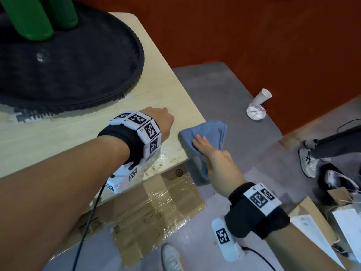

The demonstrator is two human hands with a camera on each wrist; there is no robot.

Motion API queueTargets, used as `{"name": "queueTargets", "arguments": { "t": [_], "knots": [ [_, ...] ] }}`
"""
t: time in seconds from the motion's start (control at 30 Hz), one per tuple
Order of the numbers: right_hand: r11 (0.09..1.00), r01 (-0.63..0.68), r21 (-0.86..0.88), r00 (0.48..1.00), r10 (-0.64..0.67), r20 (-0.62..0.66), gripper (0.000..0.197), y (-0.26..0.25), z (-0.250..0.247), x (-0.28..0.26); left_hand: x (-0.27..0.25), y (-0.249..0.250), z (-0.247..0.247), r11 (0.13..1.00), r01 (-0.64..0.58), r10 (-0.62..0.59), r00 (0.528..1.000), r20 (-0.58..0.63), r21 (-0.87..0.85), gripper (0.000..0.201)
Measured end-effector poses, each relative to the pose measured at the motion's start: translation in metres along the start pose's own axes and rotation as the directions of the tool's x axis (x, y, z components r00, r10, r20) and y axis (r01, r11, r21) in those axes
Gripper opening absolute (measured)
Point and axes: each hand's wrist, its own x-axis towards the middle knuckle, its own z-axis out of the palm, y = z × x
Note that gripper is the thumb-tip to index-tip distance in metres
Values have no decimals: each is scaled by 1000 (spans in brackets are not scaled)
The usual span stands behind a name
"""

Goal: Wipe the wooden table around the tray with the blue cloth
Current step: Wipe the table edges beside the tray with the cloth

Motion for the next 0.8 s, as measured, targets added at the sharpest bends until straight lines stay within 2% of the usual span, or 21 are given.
{"name": "queueTargets", "arguments": {
  "t": [0.07, 0.17, 0.23, 0.4, 0.5, 0.57, 0.6, 0.7, 0.8],
  "knots": [
    [1000, 4, -21, 999, -4, 33, 72, -1, -1, -3, 1, -2, 1, 1000, -15, 15, 1000, 7, 17, 28],
    [999, -26, -18, 996, 25, -80, 62, 3, -4, 19, 3, 0, 1, 999, 0, 0, 1000, 5, 51, 28],
    [998, -58, -37, 992, 53, -118, 63, -7, 2, 21, 4, 2, 1, 998, 14, -15, 1000, 14, 55, 28],
    [999, 9, -32, 1000, -10, -19, 71, -24, 21, -8, 6, -1, 3, 997, -12, 11, 1000, 21, 81, 26],
    [999, -37, 9, 997, 38, -71, 72, -16, 11, 8, 6, -2, 0, 996, -14, 12, 1000, 25, 94, 27],
    [995, -93, -36, 987, 87, -138, 69, -22, 10, 15, 7, -3, 1, 997, -11, 8, 999, 38, 81, 28],
    [992, -113, -49, 986, 106, -132, 67, -29, 12, 14, 7, -3, 1, 997, -16, 13, 999, 46, 73, 28],
    [992, -71, -101, 997, 69, -18, 66, -49, 24, -1, 5, -4, -1, 997, -39, 36, 998, 55, 67, 27],
    [998, -20, -57, 998, 16, -63, 66, -42, 22, 0, 1, -4, -2, 995, -60, 57, 997, 48, 73, 26]
  ]
}}
